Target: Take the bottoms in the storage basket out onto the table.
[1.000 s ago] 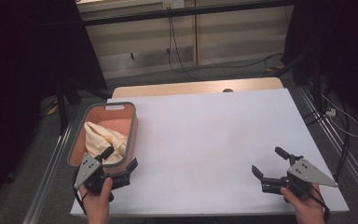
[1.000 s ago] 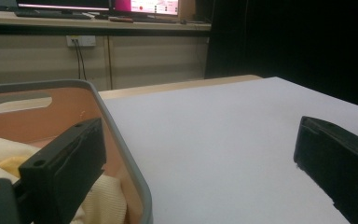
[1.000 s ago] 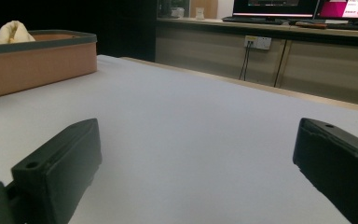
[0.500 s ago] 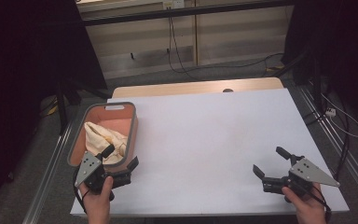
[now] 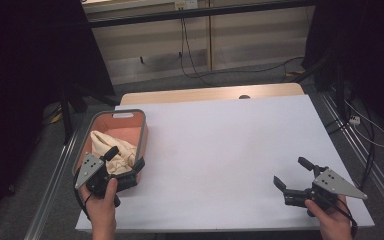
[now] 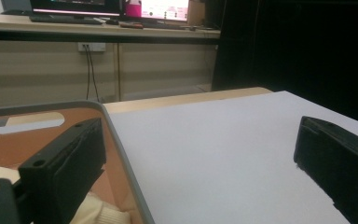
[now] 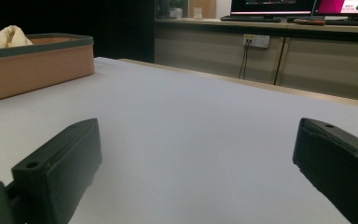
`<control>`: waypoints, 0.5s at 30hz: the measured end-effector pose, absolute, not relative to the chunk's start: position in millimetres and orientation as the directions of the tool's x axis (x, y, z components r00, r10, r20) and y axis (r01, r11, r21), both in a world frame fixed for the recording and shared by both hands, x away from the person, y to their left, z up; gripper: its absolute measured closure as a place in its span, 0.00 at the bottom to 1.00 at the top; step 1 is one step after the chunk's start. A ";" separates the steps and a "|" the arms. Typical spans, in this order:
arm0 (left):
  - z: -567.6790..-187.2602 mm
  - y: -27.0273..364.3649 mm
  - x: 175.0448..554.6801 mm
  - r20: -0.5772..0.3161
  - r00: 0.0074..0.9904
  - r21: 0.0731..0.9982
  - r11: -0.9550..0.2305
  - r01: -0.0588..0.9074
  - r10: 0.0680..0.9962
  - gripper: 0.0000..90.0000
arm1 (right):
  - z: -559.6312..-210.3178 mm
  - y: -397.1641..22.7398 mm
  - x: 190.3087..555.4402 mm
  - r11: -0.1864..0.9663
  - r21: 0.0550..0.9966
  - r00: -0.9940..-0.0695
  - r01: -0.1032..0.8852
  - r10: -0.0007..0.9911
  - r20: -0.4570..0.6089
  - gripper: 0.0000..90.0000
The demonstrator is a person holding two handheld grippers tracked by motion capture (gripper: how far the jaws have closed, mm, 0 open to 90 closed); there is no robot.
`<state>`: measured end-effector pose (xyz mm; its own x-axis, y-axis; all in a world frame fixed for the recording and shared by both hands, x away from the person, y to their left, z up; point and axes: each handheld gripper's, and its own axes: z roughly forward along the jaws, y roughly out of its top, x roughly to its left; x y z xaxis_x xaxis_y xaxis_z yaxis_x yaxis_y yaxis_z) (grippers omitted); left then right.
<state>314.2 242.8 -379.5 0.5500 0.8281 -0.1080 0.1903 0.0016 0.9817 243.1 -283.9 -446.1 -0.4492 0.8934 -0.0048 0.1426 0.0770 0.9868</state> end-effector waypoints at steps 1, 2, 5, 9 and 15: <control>-378.7 243.0 315.2 -0.116 0.547 0.980 0.005 0.199 0.829 0.03 | -446.1 -283.9 243.1 0.077 0.987 -0.449 0.143 0.893 -0.005 0.01; -377.1 242.9 316.8 -0.139 0.540 0.976 0.023 0.215 0.830 0.03 | -445.9 -283.2 242.9 0.079 0.987 -0.449 0.140 0.893 -0.008 0.00; -373.1 243.6 320.2 -0.154 0.532 0.975 0.041 0.218 0.833 0.03 | -446.3 -283.3 243.4 0.078 0.987 -0.450 0.140 0.893 -0.007 0.00; -367.9 246.1 326.9 -0.155 0.519 0.974 0.043 0.220 0.841 0.03 | -446.7 -284.4 243.5 0.079 0.986 -0.445 0.144 0.896 -0.006 0.01; -363.4 250.1 336.4 -0.139 0.512 0.974 0.024 0.224 0.848 0.03 | -446.9 -285.6 243.7 0.073 0.986 -0.441 0.147 0.897 -0.001 0.01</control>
<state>336.4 250.1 -363.4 0.5116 0.8479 -0.1389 0.2243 0.0242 0.9742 243.7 -285.6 -446.9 -0.4414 0.8973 -0.0006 0.1470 0.0730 0.9864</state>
